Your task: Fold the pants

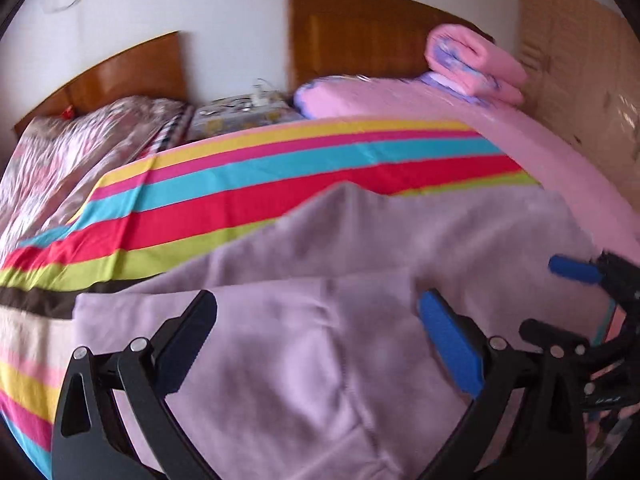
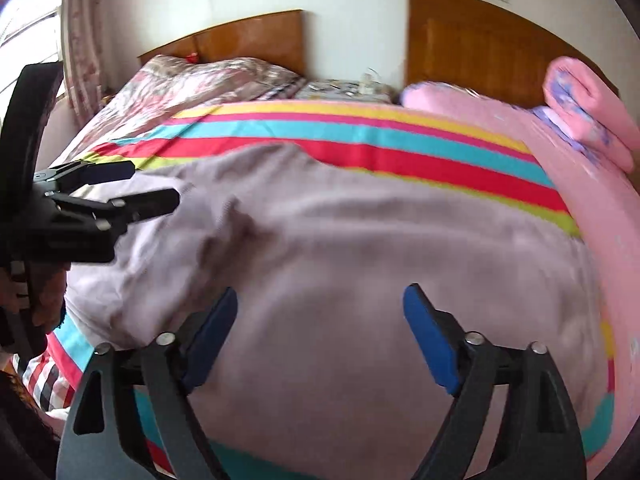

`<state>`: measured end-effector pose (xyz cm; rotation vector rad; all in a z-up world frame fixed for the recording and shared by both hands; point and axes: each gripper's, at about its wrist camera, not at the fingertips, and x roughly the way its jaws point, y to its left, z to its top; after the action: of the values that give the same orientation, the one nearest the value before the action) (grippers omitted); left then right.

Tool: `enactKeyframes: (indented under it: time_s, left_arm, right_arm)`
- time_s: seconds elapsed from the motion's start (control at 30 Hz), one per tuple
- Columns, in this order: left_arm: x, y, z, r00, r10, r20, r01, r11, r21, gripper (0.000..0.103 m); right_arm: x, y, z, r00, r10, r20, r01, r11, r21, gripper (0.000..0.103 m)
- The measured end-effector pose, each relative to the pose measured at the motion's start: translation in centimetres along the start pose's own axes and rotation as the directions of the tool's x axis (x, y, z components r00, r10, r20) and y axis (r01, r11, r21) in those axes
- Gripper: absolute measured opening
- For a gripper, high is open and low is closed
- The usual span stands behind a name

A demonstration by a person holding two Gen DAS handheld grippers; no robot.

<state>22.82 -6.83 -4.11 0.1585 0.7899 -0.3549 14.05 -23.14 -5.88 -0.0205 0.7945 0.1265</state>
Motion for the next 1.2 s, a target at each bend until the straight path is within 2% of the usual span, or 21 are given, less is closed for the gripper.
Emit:
enactKeyframes:
  time_s: [0.07,0.13,0.17,0.23,0.33,0.4,0.47,0.6,0.7,0.8,0.87,1.03,1.13,1.2]
  left_arm:
    - [1.6,-1.2,-0.5,0.999,0.000,-0.043,0.001,1.000,0.027,0.102]
    - [3.5,-1.6,-1.2,0.995,0.024,-0.100,-0.020,0.999,0.038,0.102]
    - [4.5,-1.5,-1.7,0.990,0.039,-0.134,-0.034,0.998,0.043,0.102]
    - [4.5,-1.2,-1.8,0.991,0.028,-0.131,-0.025,0.999,0.024,0.102]
    - [3.6,-1.0,-1.5,0.993,0.044,-0.110,-0.042,0.999,0.018,0.102]
    - [2.6,-1.0,-1.0,0.996,0.025,-0.081,-0.025,1.000,0.007,0.102]
    - [1.6,-1.6,-0.7,0.999,0.020,-0.045,-0.020,1.000,0.007,0.102]
    - [1.2,-3.4,-0.8,1.000,0.004,-0.026,-0.003,0.999,0.038,0.102]
    - [2.5,-4.8,-1.7,0.997,0.015,-0.075,-0.010,0.997,0.073,0.102]
    - [3.7,-5.5,-2.9,0.993,0.034,-0.115,-0.023,0.995,0.098,0.102]
    - [3.9,-5.5,-3.5,0.994,0.042,-0.102,-0.031,0.994,0.108,0.102]
    - [4.2,-5.2,-3.4,0.993,0.031,-0.110,-0.020,0.994,0.103,0.102]
    - [4.2,-5.2,-3.4,0.993,0.029,-0.111,-0.018,0.995,0.102,0.102]
    - [4.3,-5.1,-3.4,0.993,0.024,-0.112,-0.013,0.995,0.100,0.102]
  right_arm:
    - [0.5,-1.2,-1.6,0.999,-0.030,-0.046,0.031,0.999,0.024,0.084]
    - [1.0,-2.5,-3.1,0.997,-0.020,-0.079,0.026,0.997,0.068,0.084]
    - [0.5,-3.2,-3.6,0.998,0.002,-0.059,0.004,0.995,0.100,0.084]
    - [-0.9,-4.3,-4.0,0.999,0.046,-0.023,-0.042,0.988,0.152,0.084]
    - [-4.3,-7.1,-4.7,0.993,0.073,0.094,-0.096,0.960,0.265,0.084]
    - [-7.2,-10.2,-5.9,0.986,0.041,0.164,-0.099,0.926,0.365,0.084]
    - [-9.0,-13.1,-7.5,0.983,-0.016,0.180,-0.069,0.888,0.455,0.084]
    - [-9.3,-17.7,-11.0,0.990,-0.030,0.139,-0.064,0.780,0.622,0.084]
    - [-8.0,-19.1,-12.2,0.994,-0.003,0.110,-0.073,0.728,0.682,0.081]
    - [-6.4,-19.6,-11.8,0.994,0.038,0.103,-0.099,0.716,0.691,0.079]
    - [-5.6,-19.6,-11.2,0.994,0.043,0.099,-0.099,0.719,0.688,0.079]
    - [-4.3,-20.1,-9.5,0.999,0.011,0.048,-0.040,0.732,0.680,0.078]
    - [-3.9,-19.9,-9.0,1.000,0.010,0.026,-0.026,0.725,0.689,0.079]
    - [-4.0,-19.6,-8.9,0.999,0.050,0.012,-0.045,0.726,0.687,0.075]
